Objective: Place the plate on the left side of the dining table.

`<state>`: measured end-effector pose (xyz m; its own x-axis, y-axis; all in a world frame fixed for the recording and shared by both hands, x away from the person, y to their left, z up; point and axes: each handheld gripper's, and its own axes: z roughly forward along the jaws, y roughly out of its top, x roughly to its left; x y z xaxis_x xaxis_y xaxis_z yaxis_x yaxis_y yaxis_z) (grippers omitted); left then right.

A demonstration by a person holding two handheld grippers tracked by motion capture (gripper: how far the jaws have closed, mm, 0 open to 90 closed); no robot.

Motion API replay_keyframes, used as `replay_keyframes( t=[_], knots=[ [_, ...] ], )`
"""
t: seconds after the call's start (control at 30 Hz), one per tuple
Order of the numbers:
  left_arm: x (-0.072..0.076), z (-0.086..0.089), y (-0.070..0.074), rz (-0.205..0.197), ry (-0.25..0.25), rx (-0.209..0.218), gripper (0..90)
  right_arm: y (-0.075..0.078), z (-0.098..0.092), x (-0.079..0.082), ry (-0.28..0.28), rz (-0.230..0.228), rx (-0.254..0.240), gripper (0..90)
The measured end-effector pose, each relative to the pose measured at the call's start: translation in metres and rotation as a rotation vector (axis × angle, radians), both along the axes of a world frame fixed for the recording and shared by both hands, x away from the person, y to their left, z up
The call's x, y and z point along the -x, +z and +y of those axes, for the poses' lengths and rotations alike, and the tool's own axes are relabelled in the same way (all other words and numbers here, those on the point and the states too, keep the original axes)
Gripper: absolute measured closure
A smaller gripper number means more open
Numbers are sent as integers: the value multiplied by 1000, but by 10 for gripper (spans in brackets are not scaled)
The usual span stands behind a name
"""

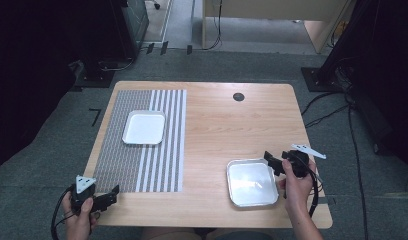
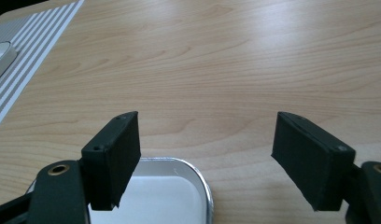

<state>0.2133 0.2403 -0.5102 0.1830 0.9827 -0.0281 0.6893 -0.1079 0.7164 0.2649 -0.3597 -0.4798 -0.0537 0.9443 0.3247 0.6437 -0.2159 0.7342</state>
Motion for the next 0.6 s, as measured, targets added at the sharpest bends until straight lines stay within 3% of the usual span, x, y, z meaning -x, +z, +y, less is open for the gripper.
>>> replay_keyframes(
  t=[0.3,0.5,0.6],
  knots=[
    [-1,6,-3,9,2,33,97,-3,-20,17,-30,3,30,240],
    [0,4,-5,-2,-5,16,97,-10,-36,27,-53,20,46,241],
    [1,6,-5,-9,-8,27,98,-14,-46,33,-70,29,45,243]
  ],
)
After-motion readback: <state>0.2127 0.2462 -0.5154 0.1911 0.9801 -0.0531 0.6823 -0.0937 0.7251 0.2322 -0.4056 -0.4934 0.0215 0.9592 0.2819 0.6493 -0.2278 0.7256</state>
